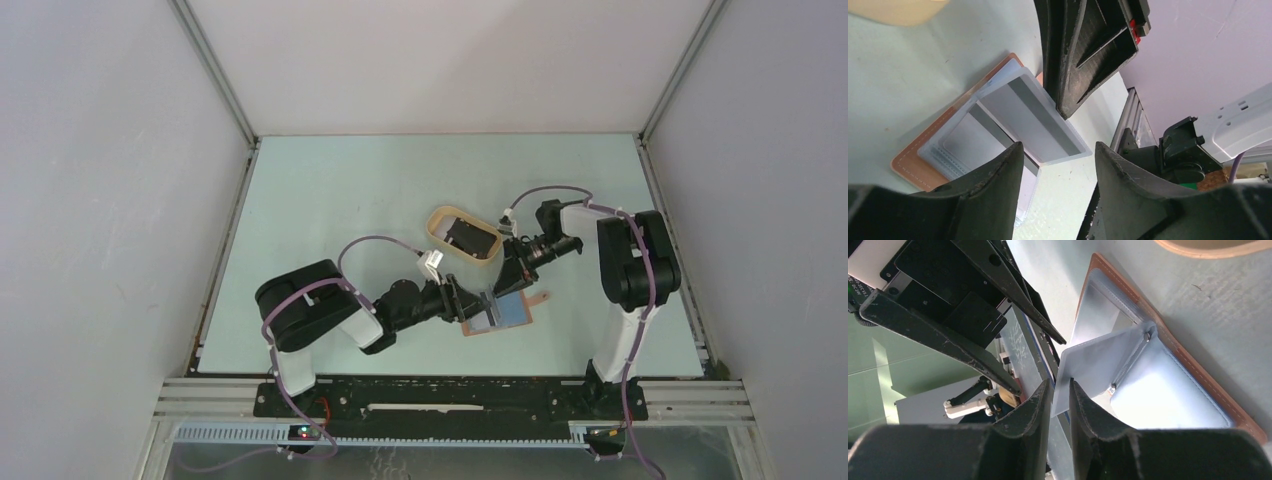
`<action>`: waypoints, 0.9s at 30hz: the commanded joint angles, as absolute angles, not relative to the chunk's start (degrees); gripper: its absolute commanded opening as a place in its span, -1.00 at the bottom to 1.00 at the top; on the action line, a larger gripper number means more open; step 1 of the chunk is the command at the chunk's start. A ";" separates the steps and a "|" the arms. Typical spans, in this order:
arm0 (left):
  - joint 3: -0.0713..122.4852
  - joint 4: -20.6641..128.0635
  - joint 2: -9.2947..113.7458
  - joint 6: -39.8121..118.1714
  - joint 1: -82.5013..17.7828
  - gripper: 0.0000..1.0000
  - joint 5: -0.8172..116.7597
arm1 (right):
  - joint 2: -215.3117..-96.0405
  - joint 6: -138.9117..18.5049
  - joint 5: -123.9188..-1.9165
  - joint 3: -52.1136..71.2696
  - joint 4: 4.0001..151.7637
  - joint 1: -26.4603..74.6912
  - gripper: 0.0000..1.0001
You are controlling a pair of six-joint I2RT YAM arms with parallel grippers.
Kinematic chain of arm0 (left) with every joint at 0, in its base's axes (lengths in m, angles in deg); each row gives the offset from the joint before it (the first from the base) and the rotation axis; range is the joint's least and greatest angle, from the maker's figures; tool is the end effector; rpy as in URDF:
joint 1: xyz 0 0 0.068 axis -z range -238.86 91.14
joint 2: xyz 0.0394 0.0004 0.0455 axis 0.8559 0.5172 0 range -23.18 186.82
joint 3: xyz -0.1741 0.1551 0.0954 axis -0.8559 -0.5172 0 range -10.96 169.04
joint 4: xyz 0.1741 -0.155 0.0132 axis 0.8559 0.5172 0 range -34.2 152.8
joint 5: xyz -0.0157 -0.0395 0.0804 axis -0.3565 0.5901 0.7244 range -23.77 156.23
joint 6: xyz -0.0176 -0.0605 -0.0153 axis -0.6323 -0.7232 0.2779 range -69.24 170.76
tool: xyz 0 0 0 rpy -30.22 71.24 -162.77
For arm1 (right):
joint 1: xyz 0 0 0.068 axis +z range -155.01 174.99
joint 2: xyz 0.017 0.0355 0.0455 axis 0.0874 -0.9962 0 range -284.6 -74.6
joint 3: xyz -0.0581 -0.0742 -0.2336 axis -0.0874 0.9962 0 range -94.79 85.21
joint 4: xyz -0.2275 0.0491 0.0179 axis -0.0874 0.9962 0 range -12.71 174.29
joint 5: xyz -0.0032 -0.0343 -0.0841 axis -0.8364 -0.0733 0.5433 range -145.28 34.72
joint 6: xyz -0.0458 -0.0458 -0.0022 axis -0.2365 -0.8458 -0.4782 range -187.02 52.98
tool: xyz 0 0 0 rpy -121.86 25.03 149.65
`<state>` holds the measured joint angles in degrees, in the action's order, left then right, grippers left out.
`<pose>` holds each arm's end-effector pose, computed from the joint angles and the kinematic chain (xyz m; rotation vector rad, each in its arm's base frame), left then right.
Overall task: Put the credit cards into the card holder
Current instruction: Turn over the card slot in the card holder.
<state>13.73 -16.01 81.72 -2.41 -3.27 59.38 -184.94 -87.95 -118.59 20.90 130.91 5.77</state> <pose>0.1652 -0.2517 0.1281 0.1429 1.9612 -1.4466 0.2670 0.0968 0.1323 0.5853 -2.5604 -1.6306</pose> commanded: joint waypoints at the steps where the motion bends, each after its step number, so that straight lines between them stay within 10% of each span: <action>1: 12.59 -20.72 82.25 -3.67 -3.58 0.21 58.31 | -185.87 -89.13 -121.10 19.20 132.12 6.58 -0.44; 27: 15.16 -14.11 83.71 -3.38 -3.58 0.09 59.55 | -191.58 -90.74 -123.25 17.36 134.89 7.56 -0.58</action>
